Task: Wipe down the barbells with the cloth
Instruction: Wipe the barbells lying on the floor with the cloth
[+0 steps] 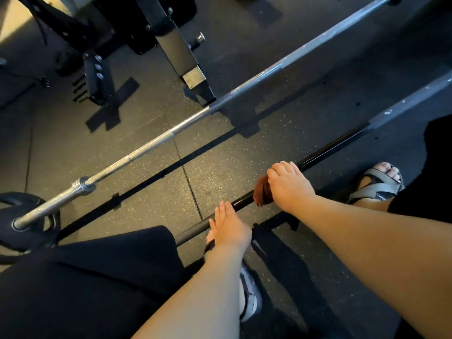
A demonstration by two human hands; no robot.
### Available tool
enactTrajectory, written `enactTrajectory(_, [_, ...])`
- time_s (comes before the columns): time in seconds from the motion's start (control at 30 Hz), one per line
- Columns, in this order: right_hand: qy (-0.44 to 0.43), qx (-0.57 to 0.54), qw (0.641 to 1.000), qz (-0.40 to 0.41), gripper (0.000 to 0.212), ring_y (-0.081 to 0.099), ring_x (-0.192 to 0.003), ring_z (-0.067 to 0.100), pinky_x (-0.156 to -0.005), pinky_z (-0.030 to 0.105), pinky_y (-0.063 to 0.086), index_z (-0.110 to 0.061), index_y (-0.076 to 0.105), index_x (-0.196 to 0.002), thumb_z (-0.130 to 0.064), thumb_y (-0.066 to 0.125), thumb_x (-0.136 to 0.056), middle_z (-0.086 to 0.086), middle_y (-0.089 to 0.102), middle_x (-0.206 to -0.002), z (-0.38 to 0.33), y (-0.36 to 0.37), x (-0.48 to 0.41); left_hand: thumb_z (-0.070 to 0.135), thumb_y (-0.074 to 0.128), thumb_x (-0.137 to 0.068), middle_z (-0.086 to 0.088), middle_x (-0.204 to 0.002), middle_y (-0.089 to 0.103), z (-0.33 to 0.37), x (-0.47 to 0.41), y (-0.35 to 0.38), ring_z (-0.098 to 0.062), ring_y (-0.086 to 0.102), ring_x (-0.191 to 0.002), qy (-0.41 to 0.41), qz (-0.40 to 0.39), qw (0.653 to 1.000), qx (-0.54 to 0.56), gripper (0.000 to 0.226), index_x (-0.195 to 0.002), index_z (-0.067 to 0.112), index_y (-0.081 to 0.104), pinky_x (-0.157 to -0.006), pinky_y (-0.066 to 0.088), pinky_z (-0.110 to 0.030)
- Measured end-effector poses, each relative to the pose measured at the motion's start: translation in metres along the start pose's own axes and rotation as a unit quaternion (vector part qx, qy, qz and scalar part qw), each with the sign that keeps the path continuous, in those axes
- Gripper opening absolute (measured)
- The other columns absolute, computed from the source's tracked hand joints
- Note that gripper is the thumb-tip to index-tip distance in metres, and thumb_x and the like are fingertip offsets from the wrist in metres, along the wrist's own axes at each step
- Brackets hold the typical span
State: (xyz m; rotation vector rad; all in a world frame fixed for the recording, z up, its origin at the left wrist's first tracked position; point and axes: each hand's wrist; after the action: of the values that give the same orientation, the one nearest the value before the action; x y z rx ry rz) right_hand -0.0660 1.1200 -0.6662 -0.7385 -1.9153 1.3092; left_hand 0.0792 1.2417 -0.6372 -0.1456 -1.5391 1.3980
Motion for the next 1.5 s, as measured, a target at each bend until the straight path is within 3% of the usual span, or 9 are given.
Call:
enactTrajectory(0.13, [-0.053, 0.026, 0.998, -0.026, 0.06, 0.017, -0.151, 0.042, -0.125, 0.059, 0.012, -0.009, 0.041, -0.151, -0.037, 0.053, -0.1, 0.014, 0.036, -0.156, -0.033, 0.013, 0.005, 0.017, 0.052, -0.101, -0.007, -0.17, -0.012, 0.002, 0.001, 0.01, -0.024, -0.012, -0.157, -0.024, 0.062, 0.997, 0.033, 0.08, -0.163, 0.011, 0.002, -0.127, -0.009, -0.042])
enactTrajectory(0.3, [-0.137, -0.037, 0.989, -0.037, 0.045, 0.044, -0.135, 0.022, -0.125, 0.045, 0.019, -0.022, 0.051, -0.141, -0.044, 0.032, -0.107, 0.0, 0.054, -0.141, -0.034, 0.005, -0.011, 0.02, 0.054, -0.1, -0.01, -0.169, -0.016, -0.039, 0.0, 0.018, -0.025, -0.015, -0.156, -0.075, 0.087, 0.993, 0.023, 0.086, -0.162, 0.009, -0.005, -0.126, -0.011, -0.042])
enactTrajectory(0.53, [0.013, 0.068, 0.997, 0.019, 0.038, 0.046, -0.132, 0.033, -0.124, 0.055, 0.02, -0.012, 0.058, -0.13, -0.033, 0.039, -0.106, 0.011, 0.057, -0.132, -0.046, 0.013, -0.009, 0.016, 0.048, -0.1, -0.009, -0.17, -0.01, -0.058, -0.022, 0.012, -0.027, -0.014, -0.156, -0.094, 0.096, 0.99, 0.035, 0.078, -0.162, 0.008, 0.002, -0.126, -0.012, -0.043])
enactTrajectory(0.67, [-0.104, 0.051, 0.992, -0.052, 0.053, 0.04, -0.136, 0.035, -0.125, 0.056, 0.014, -0.014, 0.05, -0.142, -0.045, 0.026, -0.106, 0.011, 0.052, -0.141, -0.106, 0.032, -0.012, 0.028, 0.049, -0.102, -0.011, -0.17, -0.007, -0.057, -0.021, 0.014, -0.028, -0.013, -0.156, -0.086, 0.108, 0.99, 0.034, 0.079, -0.162, 0.007, 0.004, -0.126, -0.011, -0.045])
enactTrajectory(0.8, [-0.174, 0.061, 0.982, -0.045, 0.05, 0.048, -0.132, 0.026, -0.125, 0.049, 0.017, -0.02, 0.046, -0.145, -0.047, 0.027, -0.107, 0.004, 0.054, -0.139, -0.092, 0.029, -0.018, 0.025, 0.051, -0.101, -0.012, -0.17, -0.005, -0.056, -0.023, 0.014, -0.029, -0.013, -0.156, -0.078, 0.11, 0.99, 0.033, 0.078, -0.162, 0.007, 0.006, -0.126, -0.011, -0.045])
enactTrajectory(1.03, [0.061, 0.072, 0.995, 0.043, 0.047, 0.043, -0.135, 0.032, -0.122, 0.056, 0.024, -0.014, 0.063, -0.125, -0.036, 0.025, -0.107, 0.007, 0.059, -0.132, -0.069, 0.024, -0.008, 0.014, 0.055, -0.095, -0.011, -0.17, -0.008, -0.058, -0.02, 0.019, -0.03, -0.016, -0.156, -0.039, 0.118, 0.992, 0.021, 0.085, -0.162, 0.009, 0.002, -0.126, -0.009, -0.046])
enactTrajectory(1.17, [-0.137, 0.044, 0.988, -0.053, 0.048, 0.027, -0.148, 0.033, -0.126, 0.052, 0.014, -0.016, 0.047, -0.147, -0.036, 0.028, -0.107, 0.007, 0.048, -0.149, -0.112, 0.039, -0.012, 0.023, 0.059, -0.096, -0.011, -0.171, -0.004, -0.058, -0.019, 0.017, -0.029, -0.014, -0.156, -0.033, 0.118, 0.992, 0.033, 0.087, -0.162, 0.007, 0.004, -0.126, -0.01, -0.046])
enactTrajectory(1.27, [-0.17, 0.027, 0.983, -0.064, 0.054, 0.019, -0.154, 0.026, -0.127, 0.046, 0.005, -0.019, 0.031, -0.158, -0.04, 0.035, -0.108, 0.004, 0.034, -0.161, -0.1, 0.031, -0.01, 0.02, 0.058, -0.096, -0.01, -0.171, -0.005, -0.056, -0.018, 0.016, -0.028, -0.015, -0.156, -0.032, 0.107, 0.993, 0.045, 0.085, -0.162, 0.008, 0.004, -0.126, -0.011, -0.045])
enactTrajectory(1.5, [0.016, 0.008, 0.999, -0.038, 0.051, 0.026, -0.149, 0.035, -0.126, 0.055, 0.009, -0.011, 0.049, -0.142, -0.04, 0.03, -0.104, 0.012, 0.04, -0.155, -0.09, 0.023, -0.005, 0.02, 0.056, -0.098, -0.01, -0.171, -0.006, -0.05, -0.017, 0.012, -0.028, -0.016, -0.156, -0.045, 0.09, 0.993, 0.067, 0.083, -0.162, 0.009, 0.005, -0.126, -0.01, -0.045])
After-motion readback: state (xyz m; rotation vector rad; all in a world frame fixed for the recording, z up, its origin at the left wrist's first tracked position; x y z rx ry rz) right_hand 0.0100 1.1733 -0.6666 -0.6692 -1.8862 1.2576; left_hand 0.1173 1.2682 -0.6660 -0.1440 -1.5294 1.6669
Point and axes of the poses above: each hand's wrist, its own x-axis away from the middle knuckle, its own y-axis out of the palm, z = x × y
